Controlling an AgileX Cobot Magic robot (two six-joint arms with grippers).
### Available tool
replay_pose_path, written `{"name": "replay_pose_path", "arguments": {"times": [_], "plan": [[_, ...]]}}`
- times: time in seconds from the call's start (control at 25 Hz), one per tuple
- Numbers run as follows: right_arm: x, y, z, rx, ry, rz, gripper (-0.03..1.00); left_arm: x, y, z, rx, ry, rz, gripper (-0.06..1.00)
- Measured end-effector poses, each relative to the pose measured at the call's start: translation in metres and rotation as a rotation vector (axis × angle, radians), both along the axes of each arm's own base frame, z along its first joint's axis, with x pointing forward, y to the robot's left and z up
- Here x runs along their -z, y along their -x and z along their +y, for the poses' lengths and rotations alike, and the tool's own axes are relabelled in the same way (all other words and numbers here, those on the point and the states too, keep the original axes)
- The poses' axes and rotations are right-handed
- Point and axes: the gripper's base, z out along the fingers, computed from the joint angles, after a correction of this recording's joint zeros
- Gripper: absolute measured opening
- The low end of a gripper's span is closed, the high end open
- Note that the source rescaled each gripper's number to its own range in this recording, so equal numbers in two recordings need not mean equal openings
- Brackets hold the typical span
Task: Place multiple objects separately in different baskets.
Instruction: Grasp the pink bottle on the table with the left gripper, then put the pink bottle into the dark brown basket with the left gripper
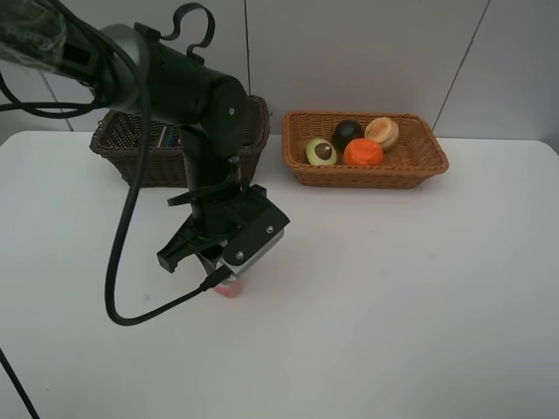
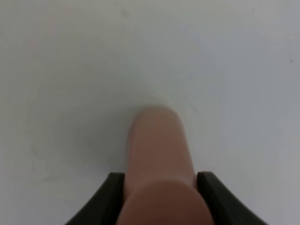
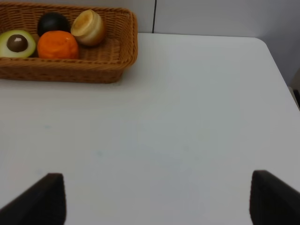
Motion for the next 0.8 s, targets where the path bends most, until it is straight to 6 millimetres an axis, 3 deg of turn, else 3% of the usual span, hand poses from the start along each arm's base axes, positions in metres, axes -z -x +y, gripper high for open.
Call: {"name": "replay_pose_path", "arguments": {"times": [0.6,0.68,0.8], "plan": [[0.000,0.000,0.000,0.000,0.000,0.000,0.99,-0.002,0.000,0.000,0.001,-0.008,0.011,0.02],[0.000,0.000,0.000,0.000,0.000,0.000,0.99,-0.010,-0.001,-0.001,0.004,-0.015,0.018,0.02],[0.000,0.000,0.000,0.000,0.000,0.000,0.99,-0.044,-0.006,-0.004,0.008,0.011,-0.019,0.02]]}}
